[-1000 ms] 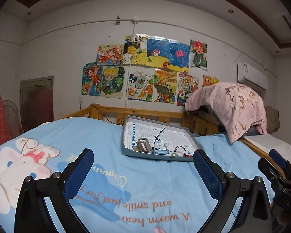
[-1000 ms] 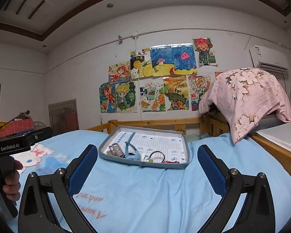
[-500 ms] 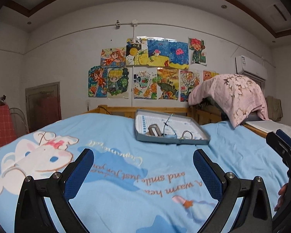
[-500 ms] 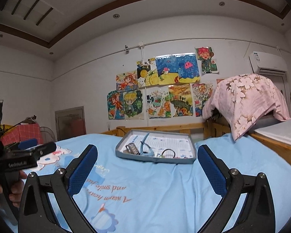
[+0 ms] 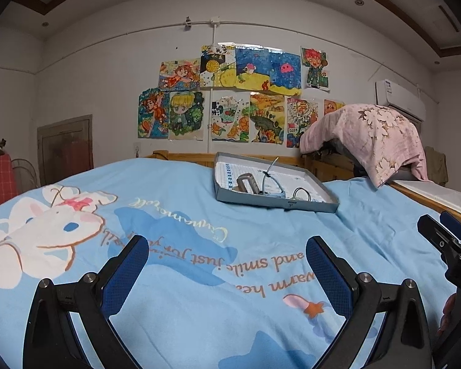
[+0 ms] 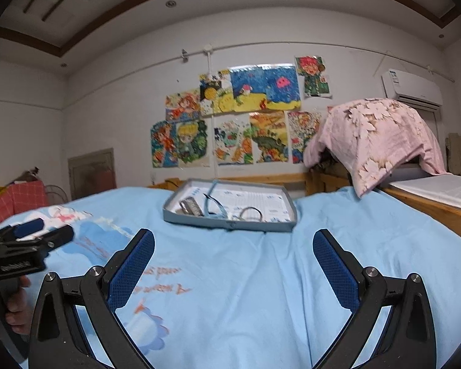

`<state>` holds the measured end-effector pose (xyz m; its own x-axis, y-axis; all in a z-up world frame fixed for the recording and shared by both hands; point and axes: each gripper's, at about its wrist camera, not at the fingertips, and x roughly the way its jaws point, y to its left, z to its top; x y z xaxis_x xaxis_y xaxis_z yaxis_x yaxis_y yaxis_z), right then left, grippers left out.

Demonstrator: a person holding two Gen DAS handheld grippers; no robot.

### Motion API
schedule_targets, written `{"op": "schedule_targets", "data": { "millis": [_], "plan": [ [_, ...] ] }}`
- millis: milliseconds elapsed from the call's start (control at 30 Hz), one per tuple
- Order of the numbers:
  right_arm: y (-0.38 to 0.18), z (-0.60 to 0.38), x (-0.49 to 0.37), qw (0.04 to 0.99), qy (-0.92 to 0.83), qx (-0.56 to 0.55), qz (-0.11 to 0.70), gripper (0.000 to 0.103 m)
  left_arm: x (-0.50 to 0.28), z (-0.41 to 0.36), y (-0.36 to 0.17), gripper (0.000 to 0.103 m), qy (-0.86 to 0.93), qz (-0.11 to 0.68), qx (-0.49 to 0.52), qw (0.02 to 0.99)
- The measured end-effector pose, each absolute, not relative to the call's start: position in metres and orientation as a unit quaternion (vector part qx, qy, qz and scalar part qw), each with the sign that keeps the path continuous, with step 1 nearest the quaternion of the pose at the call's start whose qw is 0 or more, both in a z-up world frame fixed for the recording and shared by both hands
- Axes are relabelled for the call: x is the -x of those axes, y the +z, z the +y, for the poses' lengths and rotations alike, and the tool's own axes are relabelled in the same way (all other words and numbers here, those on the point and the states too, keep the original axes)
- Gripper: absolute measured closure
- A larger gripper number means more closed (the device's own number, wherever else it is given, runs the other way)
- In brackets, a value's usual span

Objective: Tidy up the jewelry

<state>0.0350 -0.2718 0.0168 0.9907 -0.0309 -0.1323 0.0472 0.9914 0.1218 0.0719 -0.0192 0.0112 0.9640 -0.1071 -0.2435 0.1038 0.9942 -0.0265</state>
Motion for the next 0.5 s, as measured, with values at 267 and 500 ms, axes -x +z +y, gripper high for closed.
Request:
{"op": "schedule_targets", "data": {
  "millis": [267,500],
  "plan": [
    [0.009,-0.274,-0.036,0.994,-0.033,-0.066,0.076,0.002,-0.075,-0.018,-0.003,0.000,-0.039,0.133,0.000,0.990],
    [0.009,-0.267,-0.035,0.996,-0.029,-0.050,0.074,0.002,-0.073,-0.016,-0.001,0.000,-0.037,0.129,-0.001,0.991]
  ]
}}
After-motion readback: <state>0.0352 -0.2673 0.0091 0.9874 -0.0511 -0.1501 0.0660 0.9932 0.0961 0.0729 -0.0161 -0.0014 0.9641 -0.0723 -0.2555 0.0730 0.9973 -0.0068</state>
